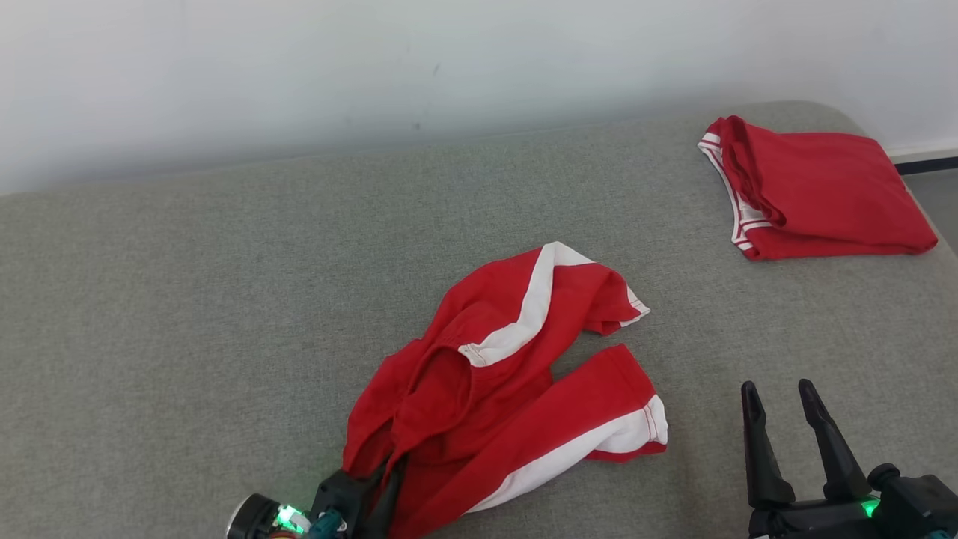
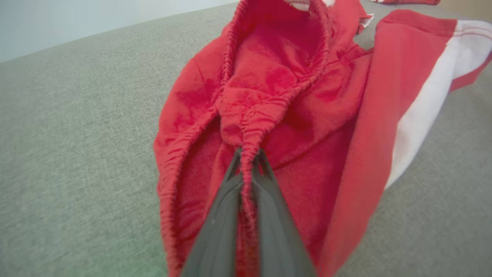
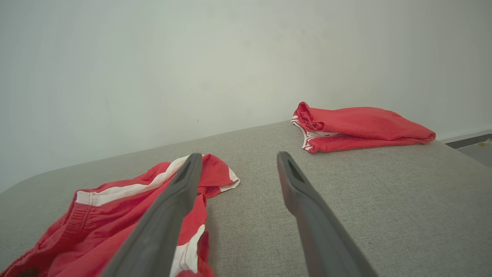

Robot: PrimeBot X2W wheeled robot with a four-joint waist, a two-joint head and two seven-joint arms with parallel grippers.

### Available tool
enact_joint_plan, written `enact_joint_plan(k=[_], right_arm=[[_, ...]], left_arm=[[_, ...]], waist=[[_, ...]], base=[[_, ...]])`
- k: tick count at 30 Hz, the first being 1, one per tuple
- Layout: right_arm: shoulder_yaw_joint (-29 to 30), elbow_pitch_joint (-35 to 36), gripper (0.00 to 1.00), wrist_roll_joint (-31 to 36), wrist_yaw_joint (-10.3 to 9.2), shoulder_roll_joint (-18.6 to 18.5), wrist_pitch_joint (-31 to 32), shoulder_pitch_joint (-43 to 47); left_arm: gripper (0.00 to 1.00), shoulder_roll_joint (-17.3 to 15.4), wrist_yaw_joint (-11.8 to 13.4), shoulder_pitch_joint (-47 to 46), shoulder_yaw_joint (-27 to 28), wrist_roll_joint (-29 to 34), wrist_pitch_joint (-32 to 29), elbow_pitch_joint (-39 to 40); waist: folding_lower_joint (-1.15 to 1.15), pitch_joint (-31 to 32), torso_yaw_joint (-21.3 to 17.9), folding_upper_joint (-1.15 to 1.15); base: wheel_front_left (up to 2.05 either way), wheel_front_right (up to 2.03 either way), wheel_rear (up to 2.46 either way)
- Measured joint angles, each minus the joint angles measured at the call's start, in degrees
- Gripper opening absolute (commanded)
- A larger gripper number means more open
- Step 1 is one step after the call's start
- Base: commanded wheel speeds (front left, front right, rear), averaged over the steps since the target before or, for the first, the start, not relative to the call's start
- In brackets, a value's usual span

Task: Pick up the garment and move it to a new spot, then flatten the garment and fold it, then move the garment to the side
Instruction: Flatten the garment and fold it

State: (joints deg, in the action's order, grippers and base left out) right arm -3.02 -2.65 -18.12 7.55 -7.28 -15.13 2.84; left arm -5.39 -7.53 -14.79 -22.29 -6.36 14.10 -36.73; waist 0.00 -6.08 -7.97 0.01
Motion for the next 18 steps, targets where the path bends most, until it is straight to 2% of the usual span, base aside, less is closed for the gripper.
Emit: enact_joint_plan(k=[8,18], right_arm=[[0.6,-0.2,1.00,0.0,0.00,0.1,0.0,0.6],[0.7,-0.7,1.00,-0.5,0.00,0.0,0.0,1.1]], left_arm=[[0.00,0.3,0.0,-1.4,-1.7,-4.4,0.6,5.3],[0.00,-3.6,0.6,6.0,-2.7,-7.7,-4.7,18.0]], waist=[[0.00,0.5,2.9,0.00],[0.00,1.6,9.8,0.00]], base=[[0.00,0.00,0.00],[0.00,0.00,0.00]])
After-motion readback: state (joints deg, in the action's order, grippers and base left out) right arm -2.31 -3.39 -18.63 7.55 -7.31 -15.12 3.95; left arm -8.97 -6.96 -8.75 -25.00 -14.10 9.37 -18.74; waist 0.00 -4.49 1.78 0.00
